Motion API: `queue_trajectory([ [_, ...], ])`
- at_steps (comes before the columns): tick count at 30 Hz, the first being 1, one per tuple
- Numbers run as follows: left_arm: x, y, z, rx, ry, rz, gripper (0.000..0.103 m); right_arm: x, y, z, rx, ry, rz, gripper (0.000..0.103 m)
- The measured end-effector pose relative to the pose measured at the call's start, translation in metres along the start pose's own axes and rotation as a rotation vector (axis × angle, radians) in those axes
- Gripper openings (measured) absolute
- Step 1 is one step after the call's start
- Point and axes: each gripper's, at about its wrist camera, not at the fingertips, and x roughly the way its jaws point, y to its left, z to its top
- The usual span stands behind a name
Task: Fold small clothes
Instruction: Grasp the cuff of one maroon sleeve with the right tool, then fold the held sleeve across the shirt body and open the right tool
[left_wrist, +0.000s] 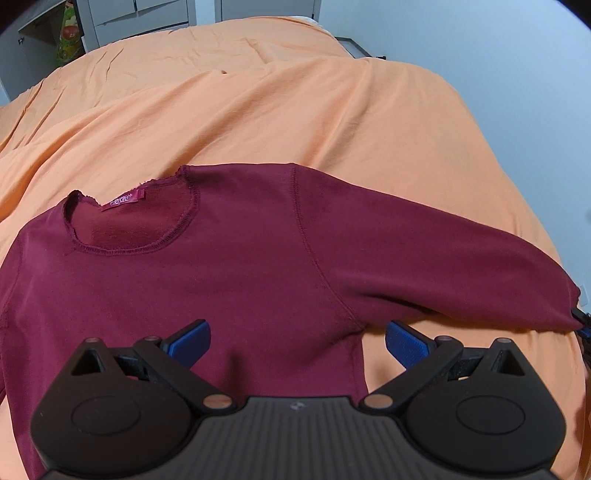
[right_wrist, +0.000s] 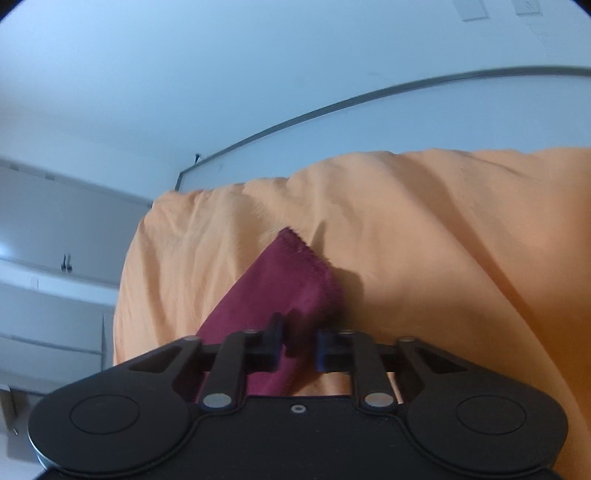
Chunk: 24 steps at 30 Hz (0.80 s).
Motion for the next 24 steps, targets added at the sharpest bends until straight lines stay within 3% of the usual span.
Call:
queue_trajectory([
  [2,0.003,0.003,0.002,-0.01,0.004,-0.005,0.102,-0.005,0.008,-0.002,-0.053,-0.011,-0.013,0.006],
  [6,0.005,0.012,0.005,-0.037,0.015,-0.015,0.102,-0.018,0.058,-0.018,-0.311,-0.032,-0.033,0.006],
  [10,-0.001,0.037,0.006,-0.066,0.012,-0.002,0.102,-0.029,0.129,-0.061,-0.575,-0.01,0.059,0.006],
  [17,-0.017,0.113,0.008,-0.211,0.0,-0.068,0.102,-0.023,0.249,-0.202,-0.99,0.177,0.331,0.006],
  [24,-0.034,0.177,-0.015,-0.331,-0.017,-0.115,0.102,0.003,0.281,-0.359,-1.253,0.411,0.411,0.006],
])
